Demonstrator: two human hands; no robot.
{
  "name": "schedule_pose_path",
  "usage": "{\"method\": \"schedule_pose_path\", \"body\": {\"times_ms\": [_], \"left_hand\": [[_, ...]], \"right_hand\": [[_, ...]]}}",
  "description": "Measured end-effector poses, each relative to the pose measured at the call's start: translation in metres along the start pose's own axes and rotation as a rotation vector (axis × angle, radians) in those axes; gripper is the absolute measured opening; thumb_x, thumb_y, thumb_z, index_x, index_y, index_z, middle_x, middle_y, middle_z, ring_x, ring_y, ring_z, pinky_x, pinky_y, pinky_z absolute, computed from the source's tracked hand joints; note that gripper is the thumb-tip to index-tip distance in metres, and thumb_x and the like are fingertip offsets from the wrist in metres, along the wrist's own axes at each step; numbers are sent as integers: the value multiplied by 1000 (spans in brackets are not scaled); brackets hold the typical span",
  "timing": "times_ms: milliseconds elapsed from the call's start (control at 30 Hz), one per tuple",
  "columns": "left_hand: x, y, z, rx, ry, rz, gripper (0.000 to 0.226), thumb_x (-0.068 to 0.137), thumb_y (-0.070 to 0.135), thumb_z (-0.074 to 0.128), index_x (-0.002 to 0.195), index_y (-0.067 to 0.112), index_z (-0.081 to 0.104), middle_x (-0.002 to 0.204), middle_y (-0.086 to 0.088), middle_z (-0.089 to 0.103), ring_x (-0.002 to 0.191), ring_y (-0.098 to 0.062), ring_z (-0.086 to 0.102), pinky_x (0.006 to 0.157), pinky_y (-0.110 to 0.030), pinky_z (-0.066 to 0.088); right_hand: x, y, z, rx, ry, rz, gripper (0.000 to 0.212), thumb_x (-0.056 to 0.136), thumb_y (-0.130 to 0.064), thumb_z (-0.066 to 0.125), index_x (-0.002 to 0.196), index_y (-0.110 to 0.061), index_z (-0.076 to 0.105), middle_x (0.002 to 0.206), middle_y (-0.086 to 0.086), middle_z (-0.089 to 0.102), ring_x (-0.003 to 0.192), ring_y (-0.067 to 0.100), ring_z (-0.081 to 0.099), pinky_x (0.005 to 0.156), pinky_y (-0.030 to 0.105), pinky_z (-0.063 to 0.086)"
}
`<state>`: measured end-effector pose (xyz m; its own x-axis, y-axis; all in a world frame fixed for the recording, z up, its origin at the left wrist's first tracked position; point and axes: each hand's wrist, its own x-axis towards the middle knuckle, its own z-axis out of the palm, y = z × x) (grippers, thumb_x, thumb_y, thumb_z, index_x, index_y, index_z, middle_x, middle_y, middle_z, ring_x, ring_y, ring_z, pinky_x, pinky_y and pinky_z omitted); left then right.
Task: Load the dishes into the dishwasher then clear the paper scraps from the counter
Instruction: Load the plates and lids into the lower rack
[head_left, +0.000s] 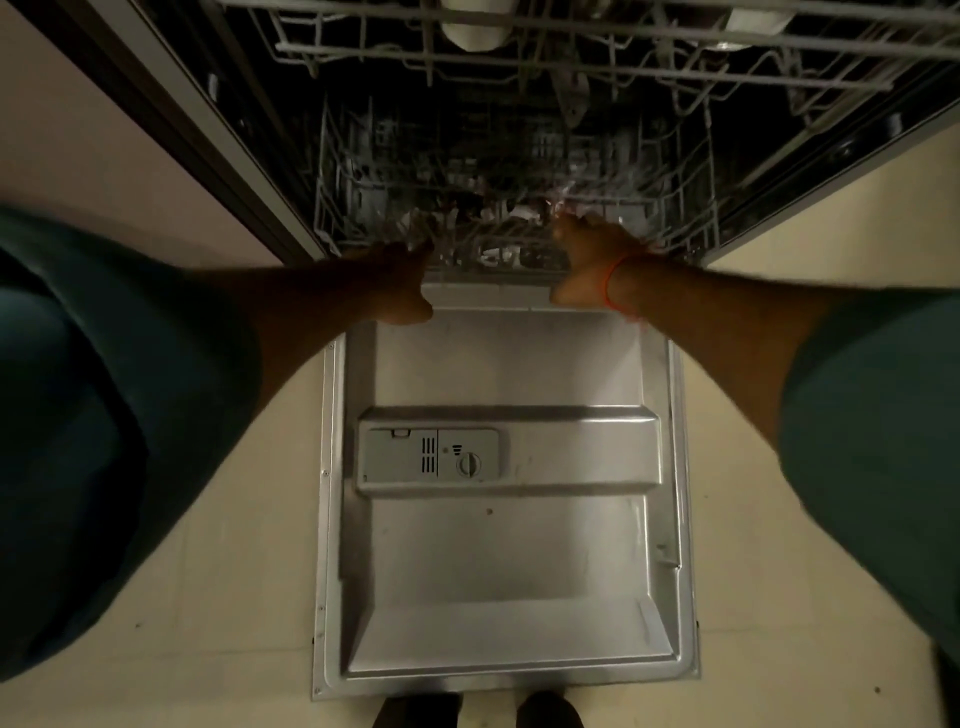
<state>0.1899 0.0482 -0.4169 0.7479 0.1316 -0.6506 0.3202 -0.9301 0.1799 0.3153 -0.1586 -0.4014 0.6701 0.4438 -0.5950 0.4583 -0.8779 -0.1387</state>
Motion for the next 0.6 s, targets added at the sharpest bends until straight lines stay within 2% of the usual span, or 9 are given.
{"method": "schedule_pose_path", "body": {"times_ms": [67, 100, 200, 300, 433, 600], "left_hand": [[-15, 5, 15, 54, -17, 17, 87, 92, 34, 70, 161, 19, 20, 151, -19, 42, 130, -36, 51, 100, -42, 50], [-24, 8, 25, 108, -26, 22, 85, 91, 38, 70, 160, 20, 23, 153, -17, 39, 133, -36, 48, 104, -44, 49], [-53, 14, 54, 210, -82, 41, 84, 90, 45, 67, 159, 23, 24, 156, -14, 32, 142, -36, 36, 111, -47, 44], [-89, 25, 86, 139, -134, 41, 80, 90, 44, 68, 157, 23, 28, 151, -11, 37, 138, -31, 40, 110, -43, 43], [-144, 39, 142, 82, -200, -15, 78, 94, 40, 60, 160, 26, 21, 159, -10, 28, 146, -32, 30, 117, -44, 36], [-207, 51, 204, 48, -373, -34, 79, 98, 37, 51, 163, 27, 8, 168, -9, 9, 154, -30, 14, 125, -42, 17]], "right_hand": [[-19, 2, 18, 27, 46, 4, 96, 79, -21, 78, 158, -15, 24, 158, 18, 31, 140, 40, 40, 111, 44, 42], [-30, 3, 28, 41, 64, 12, 91, 78, -20, 77, 155, -15, 30, 154, 17, 36, 136, 40, 44, 108, 44, 44], [-68, 2, 60, 83, 69, 34, 72, 79, -21, 74, 144, -17, 42, 142, 14, 47, 125, 39, 50, 101, 43, 48], [-112, 2, 96, 121, 49, 48, 56, 82, -24, 71, 133, -18, 49, 130, 10, 53, 116, 36, 54, 94, 39, 51], [-174, 5, 141, 181, -13, 55, 38, 87, -30, 66, 122, -21, 53, 124, 2, 54, 112, 26, 56, 89, 35, 51], [-242, 12, 188, 145, -240, 51, 41, 94, -36, 55, 132, -22, 48, 130, 1, 50, 118, 23, 50, 98, 33, 45]]}}
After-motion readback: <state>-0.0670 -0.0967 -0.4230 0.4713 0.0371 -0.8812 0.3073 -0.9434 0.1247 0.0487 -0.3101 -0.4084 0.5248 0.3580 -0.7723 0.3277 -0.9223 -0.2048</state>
